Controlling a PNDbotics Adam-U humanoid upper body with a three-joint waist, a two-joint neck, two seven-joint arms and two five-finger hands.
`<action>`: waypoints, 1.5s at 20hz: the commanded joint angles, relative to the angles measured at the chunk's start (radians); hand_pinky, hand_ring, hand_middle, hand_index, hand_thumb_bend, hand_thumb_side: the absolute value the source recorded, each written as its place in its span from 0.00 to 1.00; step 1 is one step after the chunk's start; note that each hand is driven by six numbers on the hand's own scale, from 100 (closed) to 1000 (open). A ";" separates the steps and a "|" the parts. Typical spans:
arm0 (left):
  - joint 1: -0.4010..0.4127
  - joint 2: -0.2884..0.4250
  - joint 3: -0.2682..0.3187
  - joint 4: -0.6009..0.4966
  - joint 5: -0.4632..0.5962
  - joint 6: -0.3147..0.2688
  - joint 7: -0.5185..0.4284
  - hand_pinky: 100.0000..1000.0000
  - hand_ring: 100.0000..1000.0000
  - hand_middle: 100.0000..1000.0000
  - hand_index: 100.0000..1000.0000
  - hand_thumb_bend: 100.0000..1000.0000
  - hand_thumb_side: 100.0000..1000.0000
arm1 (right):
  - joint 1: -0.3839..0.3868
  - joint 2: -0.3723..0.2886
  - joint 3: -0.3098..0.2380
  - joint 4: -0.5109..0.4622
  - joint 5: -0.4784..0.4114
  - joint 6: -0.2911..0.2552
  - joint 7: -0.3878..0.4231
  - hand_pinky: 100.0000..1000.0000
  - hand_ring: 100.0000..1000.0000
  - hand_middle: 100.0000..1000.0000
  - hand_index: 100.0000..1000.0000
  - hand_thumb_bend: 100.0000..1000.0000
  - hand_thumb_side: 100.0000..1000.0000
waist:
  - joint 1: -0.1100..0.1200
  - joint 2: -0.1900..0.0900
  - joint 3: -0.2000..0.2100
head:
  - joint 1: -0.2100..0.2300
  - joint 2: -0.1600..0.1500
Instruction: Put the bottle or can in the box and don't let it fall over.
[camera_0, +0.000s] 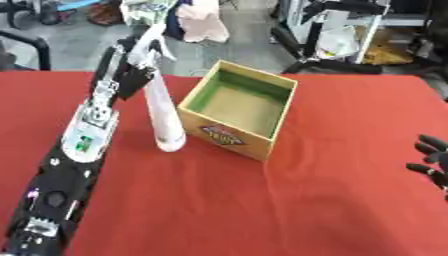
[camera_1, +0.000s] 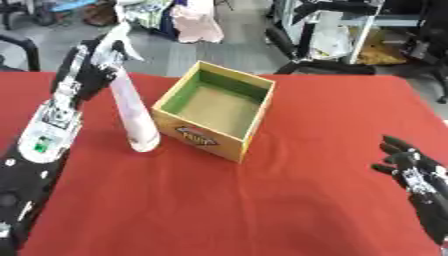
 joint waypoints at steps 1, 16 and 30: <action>-0.038 0.034 -0.005 -0.029 0.030 -0.010 0.003 0.09 0.93 0.31 0.46 0.00 0.62 | -0.012 -0.012 0.004 -0.015 -0.003 0.000 0.004 0.77 0.97 0.91 0.54 0.00 0.43 | -0.002 -0.013 -0.006 | 0.008 -0.015; -0.199 0.102 -0.061 0.200 0.224 -0.249 -0.103 0.21 0.88 0.32 0.48 0.00 0.64 | -0.054 0.006 0.074 -0.018 -0.029 0.020 0.070 0.77 0.97 0.91 0.54 0.00 0.44 | 0.003 -0.010 -0.137 | 0.130 -0.046; -0.151 0.139 -0.041 0.326 0.071 -0.448 -0.349 0.63 1.00 1.00 1.00 0.03 0.91 | -0.096 0.025 0.097 -0.029 -0.036 0.039 0.094 0.77 0.97 0.91 0.54 0.00 0.44 | 0.013 0.009 -0.198 | 0.187 -0.065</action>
